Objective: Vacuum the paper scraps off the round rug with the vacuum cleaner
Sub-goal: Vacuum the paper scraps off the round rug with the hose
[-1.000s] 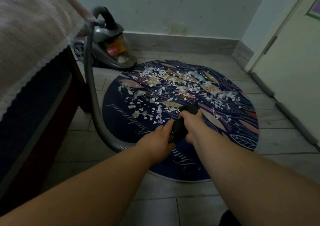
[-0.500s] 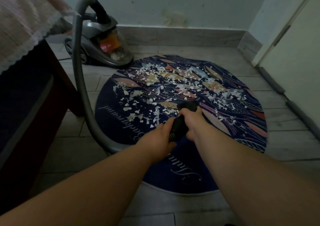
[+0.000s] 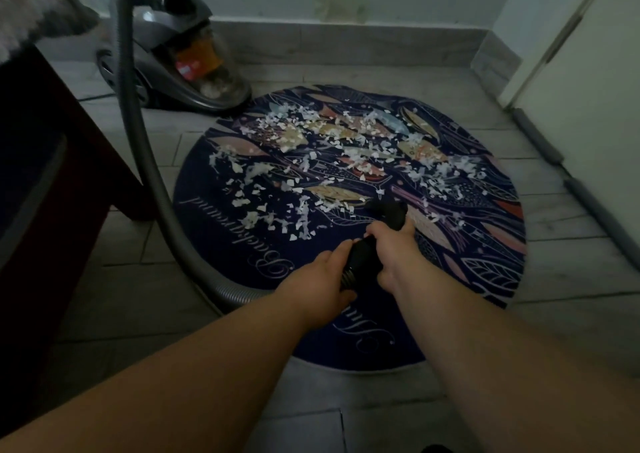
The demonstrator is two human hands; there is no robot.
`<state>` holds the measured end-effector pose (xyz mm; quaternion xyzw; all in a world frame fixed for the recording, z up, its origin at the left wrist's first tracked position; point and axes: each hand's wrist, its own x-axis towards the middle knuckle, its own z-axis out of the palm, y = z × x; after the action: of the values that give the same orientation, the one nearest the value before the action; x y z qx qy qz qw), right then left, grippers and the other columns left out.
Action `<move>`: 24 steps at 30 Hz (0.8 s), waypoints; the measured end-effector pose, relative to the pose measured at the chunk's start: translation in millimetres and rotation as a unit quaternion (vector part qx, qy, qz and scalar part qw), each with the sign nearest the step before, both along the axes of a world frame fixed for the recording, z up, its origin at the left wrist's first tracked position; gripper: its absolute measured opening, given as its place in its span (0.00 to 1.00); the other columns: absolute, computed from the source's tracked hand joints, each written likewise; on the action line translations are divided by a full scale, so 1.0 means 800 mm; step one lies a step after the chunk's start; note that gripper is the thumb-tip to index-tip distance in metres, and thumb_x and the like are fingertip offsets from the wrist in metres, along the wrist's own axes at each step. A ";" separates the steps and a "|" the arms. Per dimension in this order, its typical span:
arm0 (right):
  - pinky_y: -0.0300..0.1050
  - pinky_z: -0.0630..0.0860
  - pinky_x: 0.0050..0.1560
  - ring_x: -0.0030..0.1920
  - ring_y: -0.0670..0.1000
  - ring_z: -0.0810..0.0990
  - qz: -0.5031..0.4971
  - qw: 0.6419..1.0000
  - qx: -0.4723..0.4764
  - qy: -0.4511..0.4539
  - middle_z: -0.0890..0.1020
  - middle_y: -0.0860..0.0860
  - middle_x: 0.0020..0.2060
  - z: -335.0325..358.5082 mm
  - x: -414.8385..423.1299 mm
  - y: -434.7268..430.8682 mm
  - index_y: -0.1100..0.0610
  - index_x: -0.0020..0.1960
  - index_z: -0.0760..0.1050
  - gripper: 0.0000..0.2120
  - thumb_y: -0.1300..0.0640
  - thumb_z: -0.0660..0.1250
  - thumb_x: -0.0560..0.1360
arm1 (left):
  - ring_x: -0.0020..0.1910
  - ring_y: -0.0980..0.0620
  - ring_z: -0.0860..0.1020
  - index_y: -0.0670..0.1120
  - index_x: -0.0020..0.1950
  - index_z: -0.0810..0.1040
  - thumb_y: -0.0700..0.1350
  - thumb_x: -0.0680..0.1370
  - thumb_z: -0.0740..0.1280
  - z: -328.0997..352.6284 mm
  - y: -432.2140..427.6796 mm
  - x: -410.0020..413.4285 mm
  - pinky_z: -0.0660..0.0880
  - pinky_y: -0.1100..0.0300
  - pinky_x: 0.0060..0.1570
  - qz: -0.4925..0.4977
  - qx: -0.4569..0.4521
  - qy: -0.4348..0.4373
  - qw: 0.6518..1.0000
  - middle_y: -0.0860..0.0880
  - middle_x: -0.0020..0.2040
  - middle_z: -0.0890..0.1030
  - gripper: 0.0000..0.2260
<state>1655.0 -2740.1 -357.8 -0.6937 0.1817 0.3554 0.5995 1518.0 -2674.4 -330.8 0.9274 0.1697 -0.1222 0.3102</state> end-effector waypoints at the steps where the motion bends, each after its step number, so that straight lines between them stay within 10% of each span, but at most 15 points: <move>1: 0.65 0.80 0.53 0.53 0.63 0.81 -0.002 1.000 -0.007 -0.001 0.77 0.59 0.59 -0.002 0.001 -0.003 0.32 0.76 0.50 0.43 0.58 0.69 0.73 | 0.60 0.45 0.74 0.55 0.77 0.42 0.52 0.78 0.65 -0.002 -0.004 0.001 0.72 0.54 0.56 -0.001 -0.002 0.003 1.000 0.46 0.71 0.65 0.38; 24: 0.67 0.80 0.50 0.52 0.64 0.81 0.037 0.999 -0.013 -0.006 0.78 0.61 0.58 -0.005 0.000 -0.032 0.39 0.73 0.57 0.37 0.58 0.69 0.72 | 0.58 0.44 0.75 0.53 0.77 0.45 0.53 0.78 0.65 0.008 -0.040 -0.010 0.72 0.50 0.56 0.005 0.038 0.022 0.999 0.43 0.65 0.72 0.36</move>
<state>1655.0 -2765.3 -361.6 -0.7100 0.1569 0.3705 0.5780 1510.2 -2706.8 -324.1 0.9346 0.1856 -0.1349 0.2717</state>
